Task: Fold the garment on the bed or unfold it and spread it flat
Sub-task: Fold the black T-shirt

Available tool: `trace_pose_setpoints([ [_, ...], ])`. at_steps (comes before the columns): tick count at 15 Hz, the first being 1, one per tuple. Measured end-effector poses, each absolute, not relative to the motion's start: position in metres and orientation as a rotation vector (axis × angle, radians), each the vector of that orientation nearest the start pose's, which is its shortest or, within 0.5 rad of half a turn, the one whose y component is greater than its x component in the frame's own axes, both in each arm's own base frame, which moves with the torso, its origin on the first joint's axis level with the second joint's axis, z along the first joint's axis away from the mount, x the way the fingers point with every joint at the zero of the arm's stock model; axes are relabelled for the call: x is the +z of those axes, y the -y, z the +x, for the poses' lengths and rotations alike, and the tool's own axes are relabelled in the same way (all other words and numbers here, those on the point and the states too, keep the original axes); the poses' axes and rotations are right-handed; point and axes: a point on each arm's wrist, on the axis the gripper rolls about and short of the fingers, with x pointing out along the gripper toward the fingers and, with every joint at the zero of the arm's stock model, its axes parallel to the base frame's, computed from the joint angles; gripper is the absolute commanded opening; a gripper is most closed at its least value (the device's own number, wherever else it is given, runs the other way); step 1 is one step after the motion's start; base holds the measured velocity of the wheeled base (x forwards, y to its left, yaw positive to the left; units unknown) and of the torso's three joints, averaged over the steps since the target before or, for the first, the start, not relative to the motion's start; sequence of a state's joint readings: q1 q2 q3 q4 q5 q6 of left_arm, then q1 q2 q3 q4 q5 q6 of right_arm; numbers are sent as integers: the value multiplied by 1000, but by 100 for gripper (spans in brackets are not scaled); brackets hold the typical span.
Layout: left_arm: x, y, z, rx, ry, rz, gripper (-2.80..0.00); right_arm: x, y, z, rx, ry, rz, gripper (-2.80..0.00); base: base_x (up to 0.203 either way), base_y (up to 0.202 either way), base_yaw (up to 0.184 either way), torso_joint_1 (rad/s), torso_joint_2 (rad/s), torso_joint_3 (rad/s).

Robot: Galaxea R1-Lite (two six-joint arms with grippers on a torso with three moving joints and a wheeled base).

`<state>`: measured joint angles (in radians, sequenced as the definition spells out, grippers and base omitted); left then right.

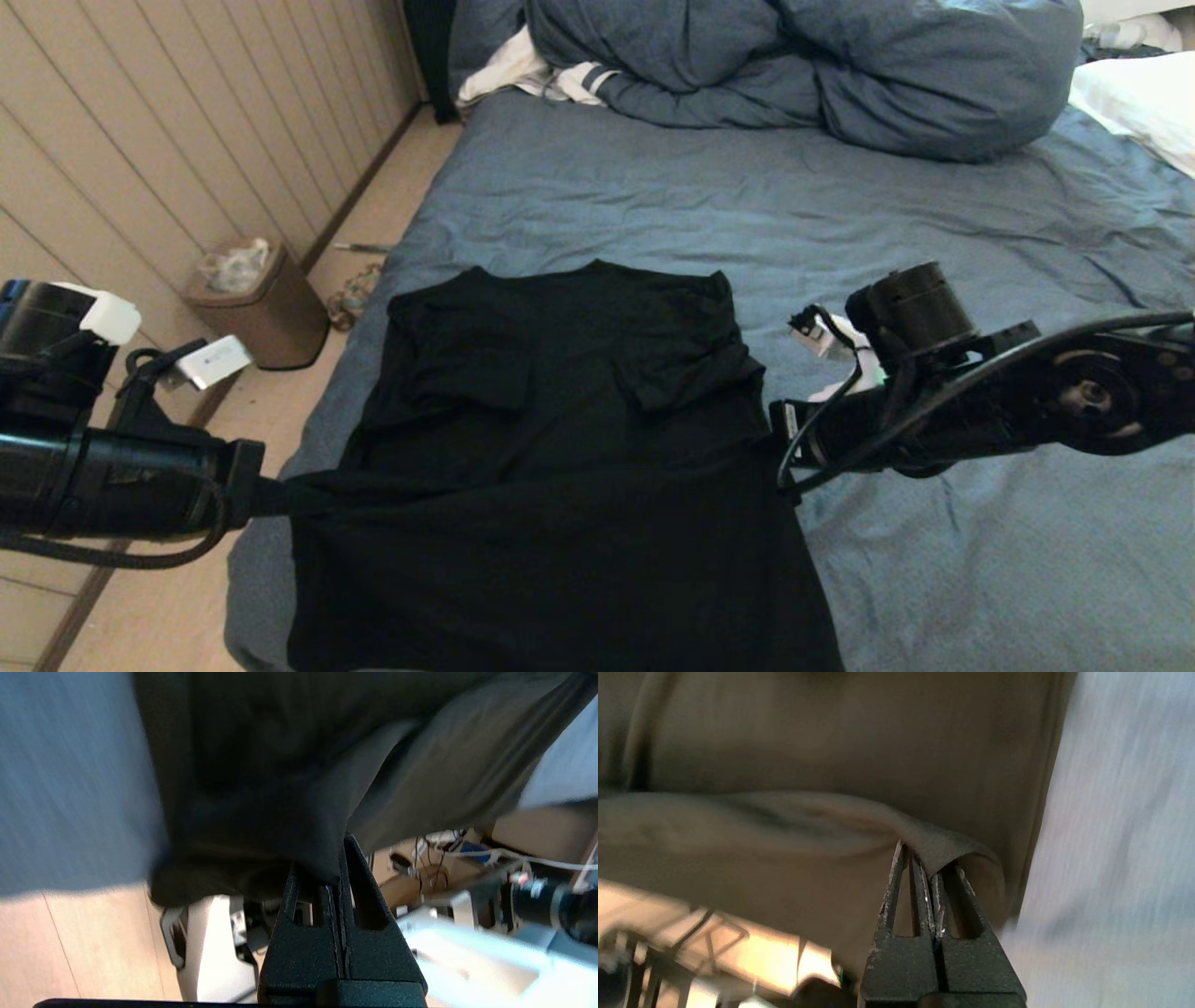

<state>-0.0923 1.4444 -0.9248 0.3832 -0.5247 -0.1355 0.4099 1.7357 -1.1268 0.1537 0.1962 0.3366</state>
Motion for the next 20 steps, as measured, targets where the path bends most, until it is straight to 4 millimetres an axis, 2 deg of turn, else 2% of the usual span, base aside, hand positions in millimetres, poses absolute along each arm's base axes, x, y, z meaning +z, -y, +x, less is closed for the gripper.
trace_pose_setpoints([
  [6, 218, 18, 278, -461, -856, -350, -280, 189, -126, 353, 378, -787, 279, -280, 0, 0, 0, 0, 0, 0],
  [10, 221, 12, 300, -447, -832, -362, -280, 197, -124, 377, 363, -753, 290, -280, 0, 0, 0, 0, 0, 0],
  [13, 218, 12, 308, -445, -840, -364, -280, 205, -126, 382, 367, -742, 287, -280, 0, 0, 0, 0, 0, 0],
  [16, 213, 12, 307, -441, -868, -370, -280, 207, -127, 377, 371, -744, 283, -280, 0, 0, 0, 0, 0, 0],
  [20, 215, 12, 285, -440, -869, -364, -280, 210, -119, 349, 370, -770, 276, -280, 0, 0, 0, 0, 0, 0],
])
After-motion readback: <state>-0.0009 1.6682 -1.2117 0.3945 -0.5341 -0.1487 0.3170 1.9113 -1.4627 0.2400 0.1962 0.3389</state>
